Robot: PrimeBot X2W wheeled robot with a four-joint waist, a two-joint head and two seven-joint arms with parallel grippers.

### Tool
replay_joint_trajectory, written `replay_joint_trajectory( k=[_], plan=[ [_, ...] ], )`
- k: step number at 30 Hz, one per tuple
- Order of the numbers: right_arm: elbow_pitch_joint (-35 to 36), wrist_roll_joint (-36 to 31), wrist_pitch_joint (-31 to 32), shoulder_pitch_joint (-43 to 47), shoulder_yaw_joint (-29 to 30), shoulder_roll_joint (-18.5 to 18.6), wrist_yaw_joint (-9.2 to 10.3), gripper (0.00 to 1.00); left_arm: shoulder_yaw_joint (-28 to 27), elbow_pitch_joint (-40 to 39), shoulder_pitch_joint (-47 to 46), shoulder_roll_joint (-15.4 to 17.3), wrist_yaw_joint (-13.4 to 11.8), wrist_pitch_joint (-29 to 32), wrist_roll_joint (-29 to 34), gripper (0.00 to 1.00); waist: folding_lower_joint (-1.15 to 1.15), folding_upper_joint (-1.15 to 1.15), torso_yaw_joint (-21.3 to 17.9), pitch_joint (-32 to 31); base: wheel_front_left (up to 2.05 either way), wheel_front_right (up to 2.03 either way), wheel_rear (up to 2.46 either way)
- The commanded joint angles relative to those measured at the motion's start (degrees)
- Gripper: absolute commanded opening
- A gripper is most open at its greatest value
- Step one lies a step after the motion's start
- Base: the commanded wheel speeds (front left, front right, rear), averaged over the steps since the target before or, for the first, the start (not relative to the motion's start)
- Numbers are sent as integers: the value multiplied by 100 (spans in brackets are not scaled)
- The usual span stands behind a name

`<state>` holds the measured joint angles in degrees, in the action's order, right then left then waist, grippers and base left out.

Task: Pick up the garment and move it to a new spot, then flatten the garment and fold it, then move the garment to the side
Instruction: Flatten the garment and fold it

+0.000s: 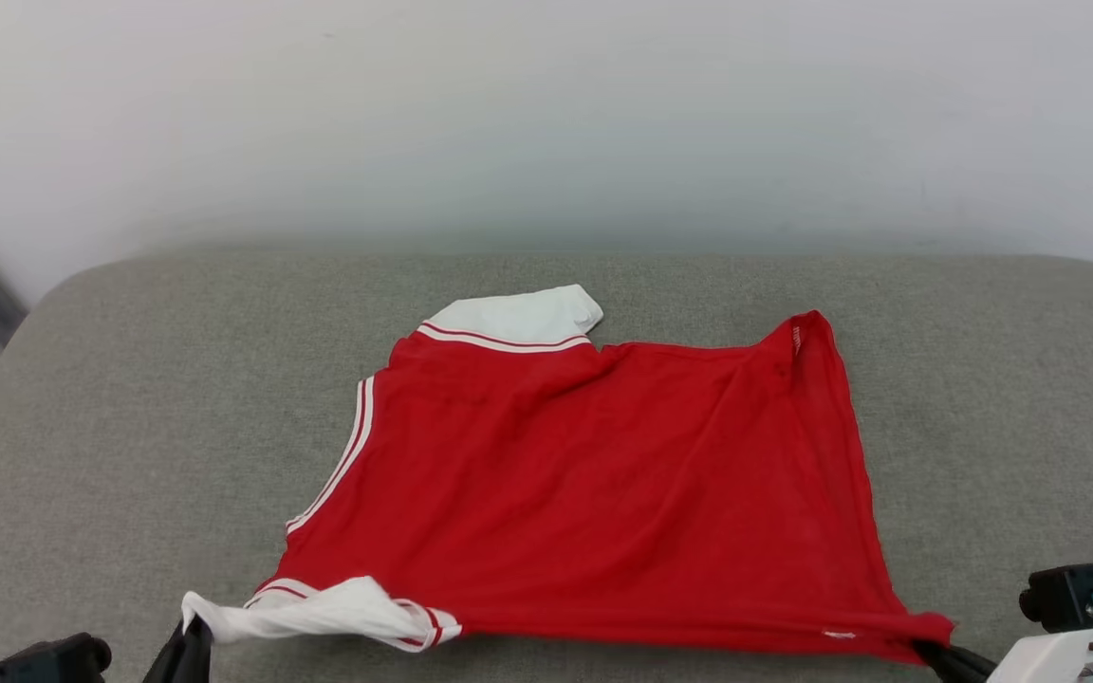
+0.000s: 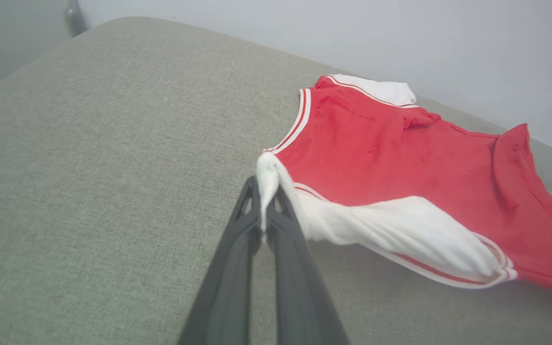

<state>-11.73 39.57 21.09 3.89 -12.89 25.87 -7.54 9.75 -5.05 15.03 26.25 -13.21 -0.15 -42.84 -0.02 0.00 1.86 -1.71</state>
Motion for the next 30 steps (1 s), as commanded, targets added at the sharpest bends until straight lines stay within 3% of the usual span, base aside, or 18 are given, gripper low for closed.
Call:
replay_joint_trajectory(
  k=[1, 7, 9, 19, 26, 27, 28, 29, 30],
  plan=[
    [236, -152, 164, 107, 233, -88, 10, 0, -35, -146, -34, 43, -48, 31, 28, 0, 2, 0, 6, 6, 0, 0, 0],
    [958, -762, 876, -3, 873, -580, 8, 0, 275, -231, -773, 25, 109, 245, 161, 0, 2, 0, 34, 161, 0, 0, 0],
    [1011, -902, 1179, -553, 910, -754, 7, 0, 468, 258, -1652, -109, 354, 241, 217, 0, 2, 0, -26, 534, 0, 0, 0],
    [116, -861, 958, -1975, 623, -630, 7, 0, 586, 1933, -3287, -626, 955, -415, 203, 0, 2, 0, -26, 1568, 0, 0, 0],
    [-768, -756, 669, -2385, 98, -580, 7, 0, 758, 3080, -3797, -883, 1283, -257, 16, 0, 2, 0, -6, 1866, 0, 0, 0],
    [-890, -741, 594, -2408, 12, -574, 8, 7, 775, 3213, -3839, -902, 1344, -230, -20, 0, 2, 0, -10, 1879, 0, 0, 0],
    [-980, -725, 520, -2430, -63, -568, 8, 40, 781, 3328, -3887, -918, 1385, -230, -33, 0, 2, 0, -16, 1890, 0, 0, 0],
    [-1049, -666, 428, -2465, -138, -574, 9, 84, 788, 3424, -3932, -931, 1426, -241, -53, 29, 2, 0, -22, 1895, 0, 0, 0],
    [-1110, -594, 366, -2487, -226, -583, 8, 100, 789, 3531, -3947, -951, 1469, -216, -93, 68, 2, 0, -27, 1882, 0, 0, 0]
  ],
)
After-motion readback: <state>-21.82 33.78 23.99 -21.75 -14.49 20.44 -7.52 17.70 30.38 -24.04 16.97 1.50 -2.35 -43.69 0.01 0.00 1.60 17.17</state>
